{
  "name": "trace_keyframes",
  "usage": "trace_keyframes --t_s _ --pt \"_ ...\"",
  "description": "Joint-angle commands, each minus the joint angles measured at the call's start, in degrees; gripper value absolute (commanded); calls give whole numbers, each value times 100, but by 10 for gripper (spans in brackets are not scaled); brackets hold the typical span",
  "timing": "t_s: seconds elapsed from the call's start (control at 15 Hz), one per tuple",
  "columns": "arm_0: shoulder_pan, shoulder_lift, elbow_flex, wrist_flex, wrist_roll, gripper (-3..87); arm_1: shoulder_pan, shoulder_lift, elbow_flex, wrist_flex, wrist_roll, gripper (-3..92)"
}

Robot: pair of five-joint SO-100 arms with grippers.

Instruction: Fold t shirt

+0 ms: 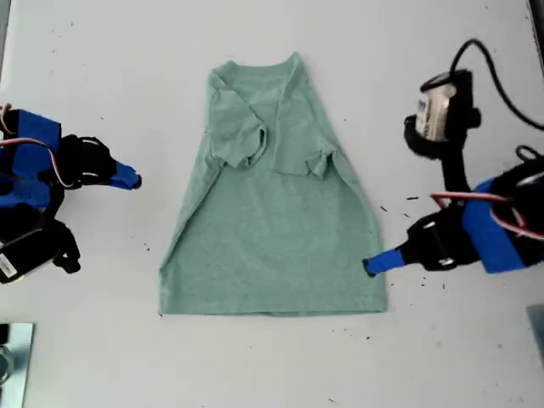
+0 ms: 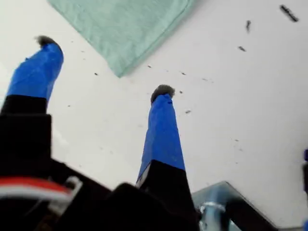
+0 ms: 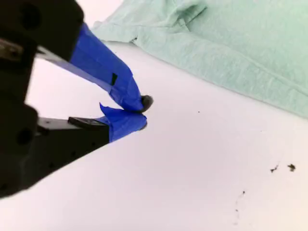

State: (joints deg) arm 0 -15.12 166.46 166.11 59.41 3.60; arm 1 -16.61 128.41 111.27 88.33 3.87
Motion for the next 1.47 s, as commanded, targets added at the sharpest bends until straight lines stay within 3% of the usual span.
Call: trace_keyframes --t_s 0.0,0.13,0.47,0.53,0.6,0.67,0.8,0.93,1.07,1.13,1.27,1.4 --pt "35 79 -79 -79 70 -1 -422 -185 773 -993 800 342" --pt "62 79 -79 -79 79 -1 -624 -396 1441 -1995 1292 333" --pt "149 79 -62 -79 79 -1 -466 -1907 1494 -3050 1485 315" --pt "158 79 -62 -88 79 -1 -413 -2355 1564 -3437 1485 258" --pt "167 114 -62 -88 88 -1 -404 -2769 1529 -3568 1538 83" --pt "185 176 -53 -70 88 -1 -431 -2953 1521 -3683 1521 15" --pt "193 281 -26 -70 88 -1 -466 -2716 1547 -3586 1327 16" --pt "211 334 -26 -53 97 -1 -404 -2048 1582 -3023 1081 11" --pt "237 378 -26 -44 97 -1 -308 -1178 967 -1670 861 10" --pt "237 396 -26 -35 97 -1 -202 -1090 26 -606 659 10" --pt "202 431 -44 -18 114 -1 193 -1969 -2452 703 -149 10" --pt "193 492 -44 0 123 -1 519 -3656 -4509 923 -967 10"
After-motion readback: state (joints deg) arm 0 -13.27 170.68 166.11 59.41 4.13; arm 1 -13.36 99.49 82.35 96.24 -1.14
